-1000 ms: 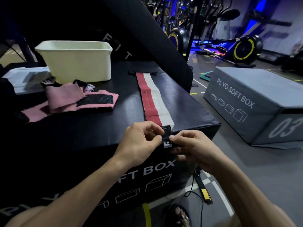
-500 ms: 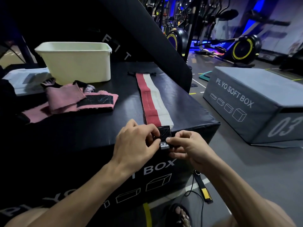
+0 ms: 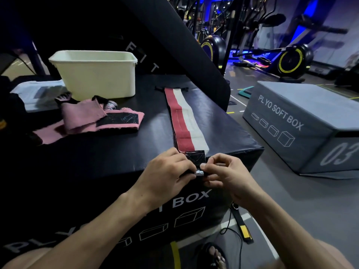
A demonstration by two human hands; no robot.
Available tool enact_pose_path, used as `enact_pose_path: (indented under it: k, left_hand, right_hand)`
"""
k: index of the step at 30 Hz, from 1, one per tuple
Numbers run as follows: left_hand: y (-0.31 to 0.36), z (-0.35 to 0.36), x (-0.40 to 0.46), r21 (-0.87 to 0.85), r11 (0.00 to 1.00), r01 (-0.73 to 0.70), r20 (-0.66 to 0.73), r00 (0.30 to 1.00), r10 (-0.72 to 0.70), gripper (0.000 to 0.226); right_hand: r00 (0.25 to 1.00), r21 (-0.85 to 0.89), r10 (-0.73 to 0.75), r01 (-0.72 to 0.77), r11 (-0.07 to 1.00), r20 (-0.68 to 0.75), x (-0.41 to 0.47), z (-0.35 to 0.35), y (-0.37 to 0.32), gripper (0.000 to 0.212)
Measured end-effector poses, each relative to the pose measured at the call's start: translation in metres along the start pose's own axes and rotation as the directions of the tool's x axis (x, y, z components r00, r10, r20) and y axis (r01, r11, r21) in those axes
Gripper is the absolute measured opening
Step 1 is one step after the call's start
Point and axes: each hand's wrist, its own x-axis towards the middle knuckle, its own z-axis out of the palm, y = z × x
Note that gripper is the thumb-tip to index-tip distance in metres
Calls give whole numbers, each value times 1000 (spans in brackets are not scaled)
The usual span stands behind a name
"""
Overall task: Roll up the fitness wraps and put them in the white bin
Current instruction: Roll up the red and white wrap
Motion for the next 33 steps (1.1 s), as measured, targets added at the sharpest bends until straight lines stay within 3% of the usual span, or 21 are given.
enact_pose_path:
  k: [4,9,14,22,25,27,30,33]
  left_hand:
    - [-1,-7,5,-153,977,147,41,989,-142,12]
    - [1,-19,16,-268,905,331,124,943,-308,4]
    - [6,-20,26,-267,829,491,215,869,-445,4]
    - [13,-20,31,-157,754,638,202,768,-608,12]
    - [16,-20,30,-126,782,611,154,790,-593,13]
    - [16,-18,25,-98,838,537,87,844,-530,17]
    - [11,-14,17,0,946,323,-10,946,-323,20]
    - [3,-13,13,151,984,93,-18,996,-91,26]
  right_hand:
    - [967,-307,-250,251,918,43,-5,-9,1,19]
    - [913,-514,-377,402,758,157,-6,-20,-1,12]
    - [919,-534,-363,386,753,153,4,-23,3,13]
    - [960,-452,-240,279,847,143,13,-19,8,19]
    - [973,-434,-192,228,872,124,15,-18,9,21]
    - [980,-418,-165,199,886,116,16,-17,9,23]
    - [987,-378,-124,153,913,102,17,-14,8,27]
    - [994,-316,-68,90,945,82,17,-11,2,28]
